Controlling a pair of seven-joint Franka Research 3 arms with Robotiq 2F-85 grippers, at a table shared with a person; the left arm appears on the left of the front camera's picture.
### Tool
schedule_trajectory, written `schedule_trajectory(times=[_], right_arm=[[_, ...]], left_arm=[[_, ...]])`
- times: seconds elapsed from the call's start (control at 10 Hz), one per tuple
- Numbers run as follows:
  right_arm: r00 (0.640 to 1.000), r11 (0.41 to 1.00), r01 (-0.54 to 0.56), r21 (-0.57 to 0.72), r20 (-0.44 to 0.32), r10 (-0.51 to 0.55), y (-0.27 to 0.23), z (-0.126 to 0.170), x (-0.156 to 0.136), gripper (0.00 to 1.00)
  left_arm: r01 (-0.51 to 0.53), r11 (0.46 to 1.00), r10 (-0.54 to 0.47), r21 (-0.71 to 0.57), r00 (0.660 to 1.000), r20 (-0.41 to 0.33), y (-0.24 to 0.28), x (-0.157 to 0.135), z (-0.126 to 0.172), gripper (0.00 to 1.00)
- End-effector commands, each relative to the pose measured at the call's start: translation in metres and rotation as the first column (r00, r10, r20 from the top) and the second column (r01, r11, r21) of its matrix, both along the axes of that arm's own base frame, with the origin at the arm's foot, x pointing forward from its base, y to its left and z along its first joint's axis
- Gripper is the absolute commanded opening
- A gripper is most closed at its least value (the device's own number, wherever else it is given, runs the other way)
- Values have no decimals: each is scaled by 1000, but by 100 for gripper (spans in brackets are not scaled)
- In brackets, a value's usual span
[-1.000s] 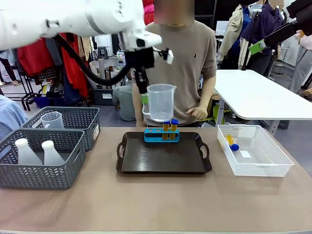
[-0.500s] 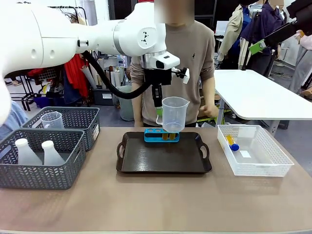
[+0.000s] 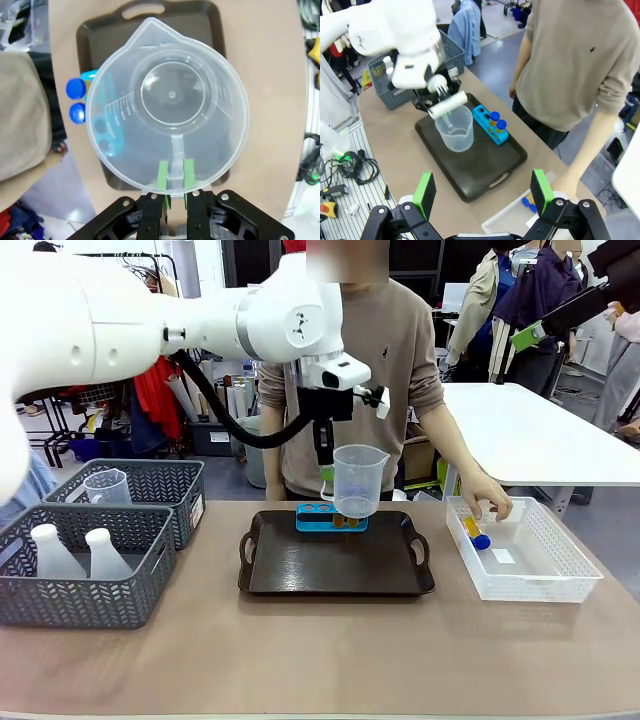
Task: Prepare the laboratory tools.
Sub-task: Pick up one Large Measuring Cup and place it on the Handle tray.
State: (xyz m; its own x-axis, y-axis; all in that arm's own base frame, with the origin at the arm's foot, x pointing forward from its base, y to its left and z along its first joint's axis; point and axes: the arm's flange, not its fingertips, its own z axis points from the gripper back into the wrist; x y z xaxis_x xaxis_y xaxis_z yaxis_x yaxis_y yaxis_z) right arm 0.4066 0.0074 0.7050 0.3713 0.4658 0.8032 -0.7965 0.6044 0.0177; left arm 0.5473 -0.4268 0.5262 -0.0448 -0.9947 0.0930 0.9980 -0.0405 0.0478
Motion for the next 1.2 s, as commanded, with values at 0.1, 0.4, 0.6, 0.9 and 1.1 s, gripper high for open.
schedule_trajectory(times=[0.1,0.4,0.6,0.9,1.1], right_arm=[[1000,1000,-8,13,5,8,0,0,0,100],[1000,1000,-8,13,5,8,0,0,0,100],[1000,1000,-8,13,5,8,0,0,0,100],[1000,1000,-8,13,5,8,0,0,0,100],[1000,1000,-8,13,5,8,0,0,0,100]], left_arm=[[4,1000,-5,5,999,42,-45,35,-44,0],[6,999,-7,33,1000,30,-62,56,-93,0],[12,999,-12,30,1000,8,-69,58,-109,0],[25,999,-24,36,999,-27,-73,60,-125,0],[19,999,-17,44,999,-45,-72,59,-131,4]])
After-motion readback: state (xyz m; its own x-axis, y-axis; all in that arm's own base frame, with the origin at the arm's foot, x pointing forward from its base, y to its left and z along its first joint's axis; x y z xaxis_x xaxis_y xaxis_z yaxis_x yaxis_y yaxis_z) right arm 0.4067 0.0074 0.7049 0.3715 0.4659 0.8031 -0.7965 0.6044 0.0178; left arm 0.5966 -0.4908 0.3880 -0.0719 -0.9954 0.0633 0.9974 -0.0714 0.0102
